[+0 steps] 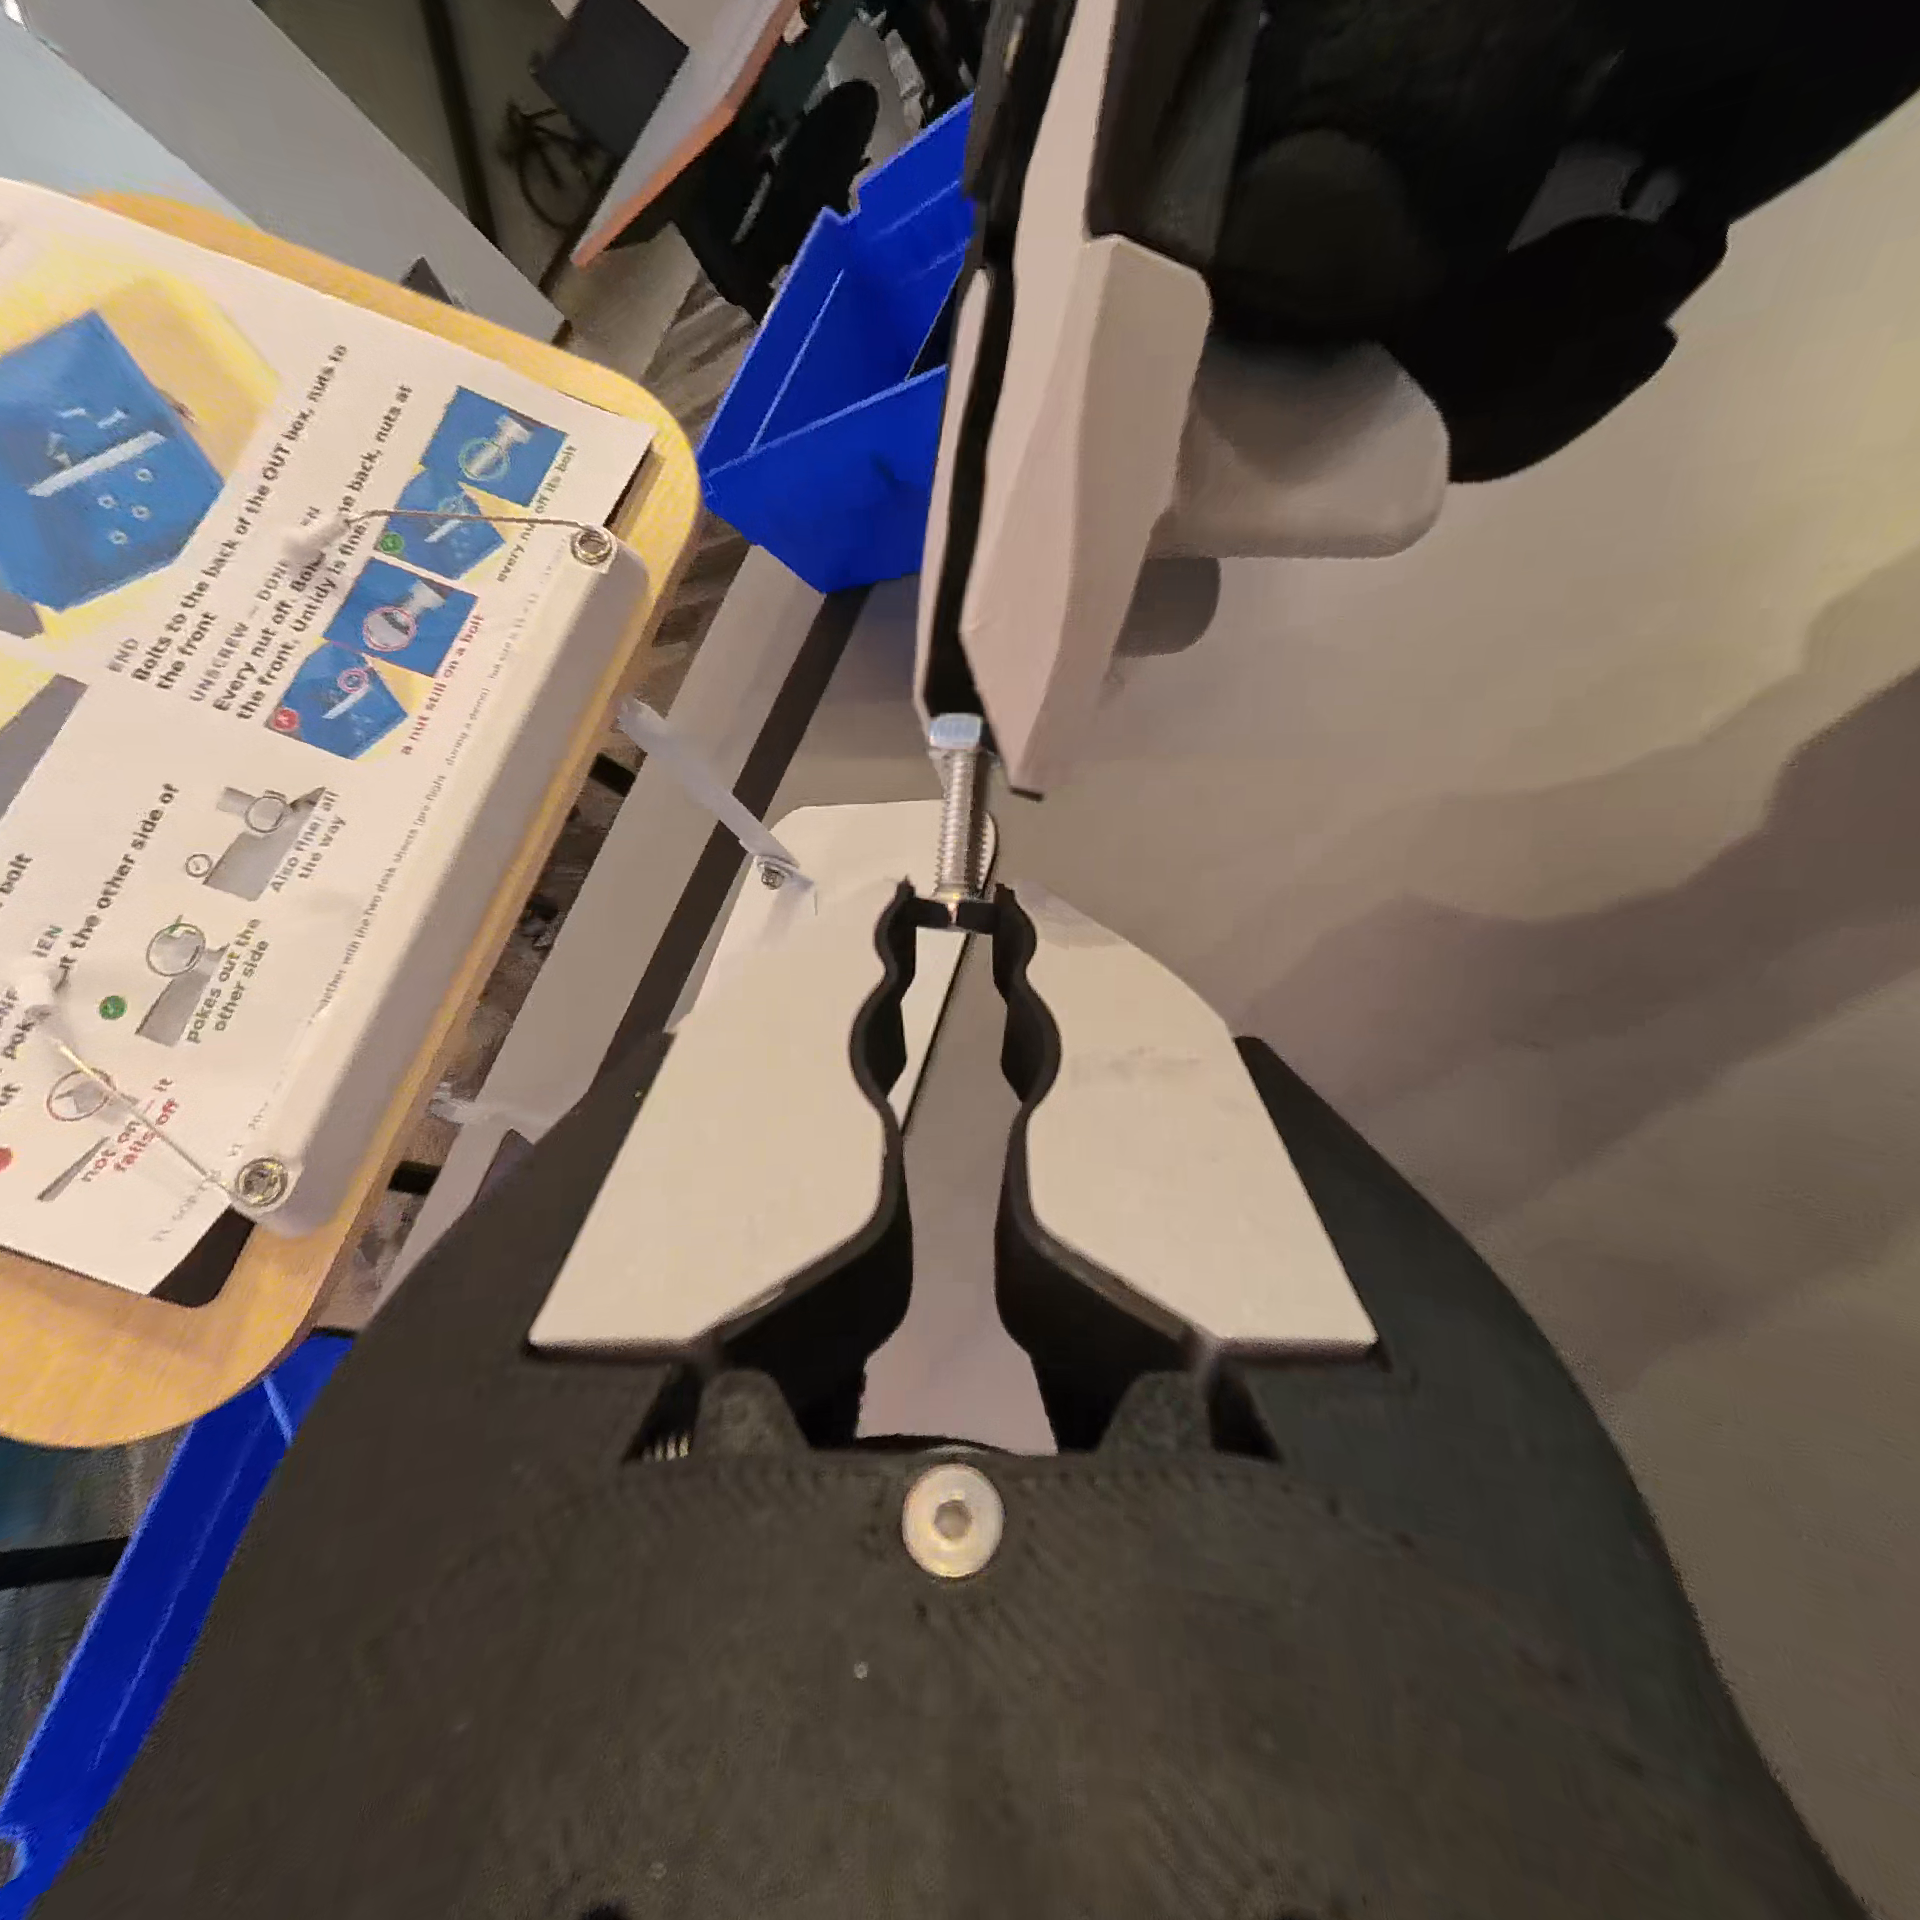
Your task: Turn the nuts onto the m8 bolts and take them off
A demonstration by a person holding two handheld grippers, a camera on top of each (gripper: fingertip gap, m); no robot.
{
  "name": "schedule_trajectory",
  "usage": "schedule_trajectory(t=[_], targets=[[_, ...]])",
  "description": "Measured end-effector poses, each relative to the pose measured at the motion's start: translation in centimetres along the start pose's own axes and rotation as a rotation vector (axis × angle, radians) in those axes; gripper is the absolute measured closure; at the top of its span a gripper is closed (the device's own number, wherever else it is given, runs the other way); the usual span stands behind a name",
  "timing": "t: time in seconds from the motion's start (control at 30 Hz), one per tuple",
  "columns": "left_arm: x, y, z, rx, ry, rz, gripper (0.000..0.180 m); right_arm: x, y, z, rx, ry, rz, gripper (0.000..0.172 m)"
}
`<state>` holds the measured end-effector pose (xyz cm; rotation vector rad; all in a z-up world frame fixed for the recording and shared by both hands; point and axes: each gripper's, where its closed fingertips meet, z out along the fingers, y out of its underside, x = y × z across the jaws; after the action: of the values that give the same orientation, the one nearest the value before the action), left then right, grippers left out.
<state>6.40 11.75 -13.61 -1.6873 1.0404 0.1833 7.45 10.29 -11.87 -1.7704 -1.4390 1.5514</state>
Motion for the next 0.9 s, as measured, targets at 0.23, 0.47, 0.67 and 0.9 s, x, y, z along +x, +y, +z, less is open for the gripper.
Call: schedule_trajectory(t=[0.23,0.47,0.67,0.9], targets=[[-1.1,-0.3,0.0,-0.038,-0.150,0.111,0.166,-0.1,-0.2,0.7,0.036,-0.024,0.073,0.141],[-1.1,-0.4,0.3,-0.068,-0.231,0.214,0.166,0.1,-0.8,0.5,0.116,-0.085,0.166,0.149],[-1.0,-0.4,0.3,-0.064,-0.201,0.174,0.166,0.4,-0.9,0.5,0.118,-0.061,0.115,0.157],[1.4,-2.1,-1.0,0.120,0.301,-0.291,0.166,-1.6,-0.6,0.1,-0.069,0.003,-0.438,0.157]])
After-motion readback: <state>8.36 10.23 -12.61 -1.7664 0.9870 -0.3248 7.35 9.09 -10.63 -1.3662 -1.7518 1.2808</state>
